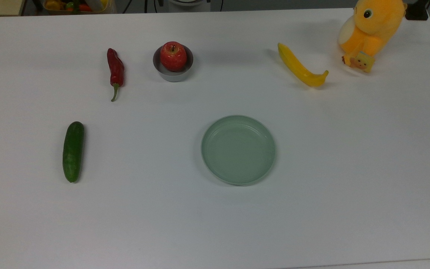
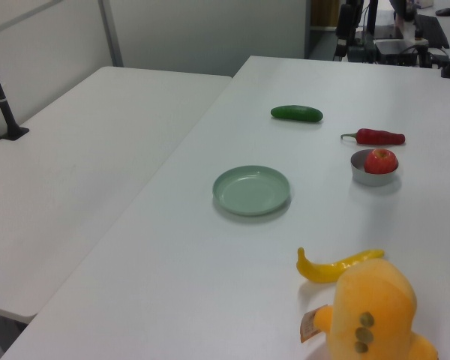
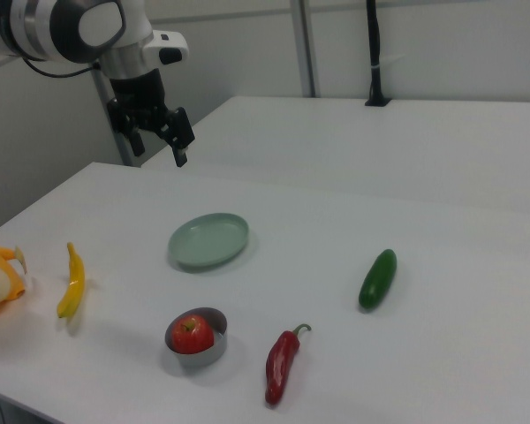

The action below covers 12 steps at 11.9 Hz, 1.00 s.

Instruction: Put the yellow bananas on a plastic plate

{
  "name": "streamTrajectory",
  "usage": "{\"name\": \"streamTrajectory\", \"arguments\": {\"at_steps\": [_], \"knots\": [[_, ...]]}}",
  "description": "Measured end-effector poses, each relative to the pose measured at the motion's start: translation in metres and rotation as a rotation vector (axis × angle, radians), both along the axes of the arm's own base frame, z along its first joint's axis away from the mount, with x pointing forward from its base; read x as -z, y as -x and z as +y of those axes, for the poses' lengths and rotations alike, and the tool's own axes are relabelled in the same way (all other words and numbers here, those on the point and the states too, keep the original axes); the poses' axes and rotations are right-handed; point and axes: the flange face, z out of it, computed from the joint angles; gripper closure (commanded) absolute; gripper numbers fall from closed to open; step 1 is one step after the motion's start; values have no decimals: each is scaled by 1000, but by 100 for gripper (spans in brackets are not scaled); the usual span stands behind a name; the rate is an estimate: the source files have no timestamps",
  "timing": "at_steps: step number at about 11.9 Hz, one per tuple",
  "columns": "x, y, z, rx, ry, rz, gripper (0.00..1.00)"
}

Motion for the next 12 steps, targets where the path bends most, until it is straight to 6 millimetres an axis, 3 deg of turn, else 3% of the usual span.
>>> {"name": "streamTrajectory", "arguments": {"at_steps": [12], "knots": [[12, -6, 0, 0, 7, 21, 0]]}}
